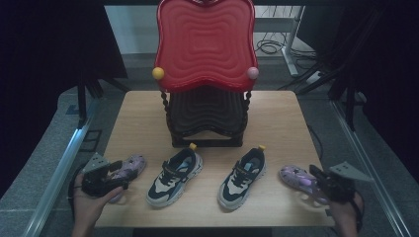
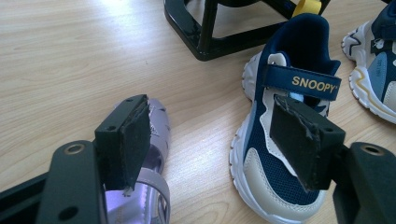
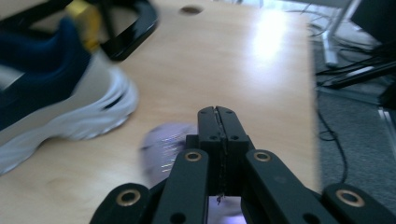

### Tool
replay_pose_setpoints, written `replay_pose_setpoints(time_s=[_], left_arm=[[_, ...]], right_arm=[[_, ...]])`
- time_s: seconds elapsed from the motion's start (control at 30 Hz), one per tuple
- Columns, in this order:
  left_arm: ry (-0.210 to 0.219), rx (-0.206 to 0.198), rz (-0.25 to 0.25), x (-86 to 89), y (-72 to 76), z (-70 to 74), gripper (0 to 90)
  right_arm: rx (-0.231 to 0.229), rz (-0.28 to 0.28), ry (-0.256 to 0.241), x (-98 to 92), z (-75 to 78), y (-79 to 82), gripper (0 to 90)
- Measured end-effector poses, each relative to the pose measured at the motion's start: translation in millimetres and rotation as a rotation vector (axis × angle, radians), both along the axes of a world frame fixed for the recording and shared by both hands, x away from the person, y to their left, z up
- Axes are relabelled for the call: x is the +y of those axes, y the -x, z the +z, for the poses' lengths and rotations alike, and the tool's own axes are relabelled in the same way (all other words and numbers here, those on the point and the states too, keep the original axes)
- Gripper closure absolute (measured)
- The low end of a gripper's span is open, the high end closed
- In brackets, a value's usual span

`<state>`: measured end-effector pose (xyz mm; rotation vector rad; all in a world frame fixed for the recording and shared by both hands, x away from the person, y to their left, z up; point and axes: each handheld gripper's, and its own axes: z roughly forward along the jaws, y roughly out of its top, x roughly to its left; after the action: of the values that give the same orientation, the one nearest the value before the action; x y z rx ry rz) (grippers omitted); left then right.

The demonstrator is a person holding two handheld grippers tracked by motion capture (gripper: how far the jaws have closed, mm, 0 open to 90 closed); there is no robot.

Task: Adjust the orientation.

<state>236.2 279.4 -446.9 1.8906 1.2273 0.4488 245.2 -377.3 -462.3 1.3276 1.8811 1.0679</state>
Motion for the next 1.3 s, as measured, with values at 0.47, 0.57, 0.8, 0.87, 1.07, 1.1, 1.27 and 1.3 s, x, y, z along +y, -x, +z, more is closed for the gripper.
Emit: replay_pose_setpoints(time_s=[0.47, 0.57, 0.8, 0.87, 1.07, 1.1, 1.27, 1.3], left_arm=[[0.019, 0.009, -0.008, -0.3, -2.0, -3.9, 29.7], [0.017, 0.011, -0.012, 0.7, -1.6, -3.7, 29.6], [0.023, 0.012, 0.0, 4.7, -1.1, -3.3, 29.6], [0.021, 0.012, -0.002, 4.1, -0.8, -3.1, 29.6], [0.02, 0.01, -0.002, 4.4, 0.1, -2.7, 29.6], [0.021, 0.01, -0.001, 5.0, 0.3, -2.7, 29.6], [0.024, 0.005, 0.008, 8.4, 1.1, -0.8, 29.6], [0.024, 0.005, 0.01, 9.1, 1.1, -0.5, 29.6]], right_arm=[[0.128, -0.102, 0.016, -63.7, -38.6, -6.8, 89.9], [0.136, -0.051, 0.017, -61.5, -41.6, -1.7, 89.9], [0.138, -0.027, 0.009, -60.6, -42.9, 11.0, 89.9], [0.14, -0.025, 0.017, -59.0, -42.2, 12.9, 89.9], [0.141, -0.016, 0.022, -57.0, -42.2, 16.4, 89.9], [0.141, -0.017, 0.02, -56.6, -42.1, 16.9, 89.9], [0.141, -0.014, 0.022, -56.2, -41.9, 19.3, 89.9], [0.142, -0.018, 0.02, -57.0, -41.7, 19.7, 89.8]])
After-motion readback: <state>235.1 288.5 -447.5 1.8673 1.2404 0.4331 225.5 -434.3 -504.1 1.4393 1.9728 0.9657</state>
